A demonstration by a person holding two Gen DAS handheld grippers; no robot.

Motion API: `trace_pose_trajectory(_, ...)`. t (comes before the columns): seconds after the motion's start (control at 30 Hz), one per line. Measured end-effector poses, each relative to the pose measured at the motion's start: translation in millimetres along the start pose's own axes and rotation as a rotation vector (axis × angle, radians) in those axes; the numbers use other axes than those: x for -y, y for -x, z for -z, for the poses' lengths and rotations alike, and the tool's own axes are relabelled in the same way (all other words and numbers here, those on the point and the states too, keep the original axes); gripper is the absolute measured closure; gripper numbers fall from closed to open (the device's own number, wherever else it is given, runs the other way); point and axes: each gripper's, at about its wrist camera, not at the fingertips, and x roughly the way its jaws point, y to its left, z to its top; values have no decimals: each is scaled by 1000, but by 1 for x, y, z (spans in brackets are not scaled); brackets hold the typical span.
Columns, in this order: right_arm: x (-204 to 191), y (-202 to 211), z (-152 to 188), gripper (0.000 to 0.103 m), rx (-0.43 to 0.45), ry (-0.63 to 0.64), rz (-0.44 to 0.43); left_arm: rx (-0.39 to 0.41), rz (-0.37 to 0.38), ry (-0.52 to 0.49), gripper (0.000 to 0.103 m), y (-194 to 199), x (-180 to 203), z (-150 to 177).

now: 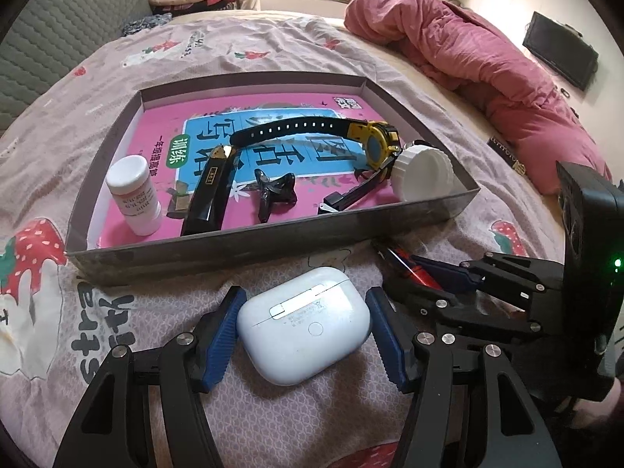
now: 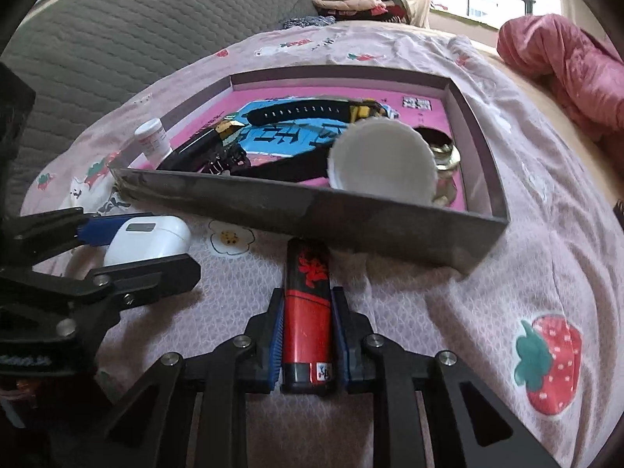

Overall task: Organize rigid objects
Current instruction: 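Grasp the red lighter with the right gripper while the left grasps the white earbud case, then lift and carry the red lighter and white earbud case over the box with both grippers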

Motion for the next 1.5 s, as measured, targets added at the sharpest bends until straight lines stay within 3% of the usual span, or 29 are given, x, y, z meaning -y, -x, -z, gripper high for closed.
trace_pose_trajectory(0.17,7,17,2,81,35,-53,-108,17,0,14,38,8,-2,-2)
trace_pose_trajectory(0.37,3,37,-7,81,125,-62,-156,52,-4,29,38,20,-6,-7)
trace_pose_trajectory(0.83,-8,56,-18,81,224,-44,-136,122,-39,57,38,41,-18,-27)
trace_pose_trajectory(1.5,1,43,-53,81,302,-58,-120,142,-92,119,38,30,-41,-54)
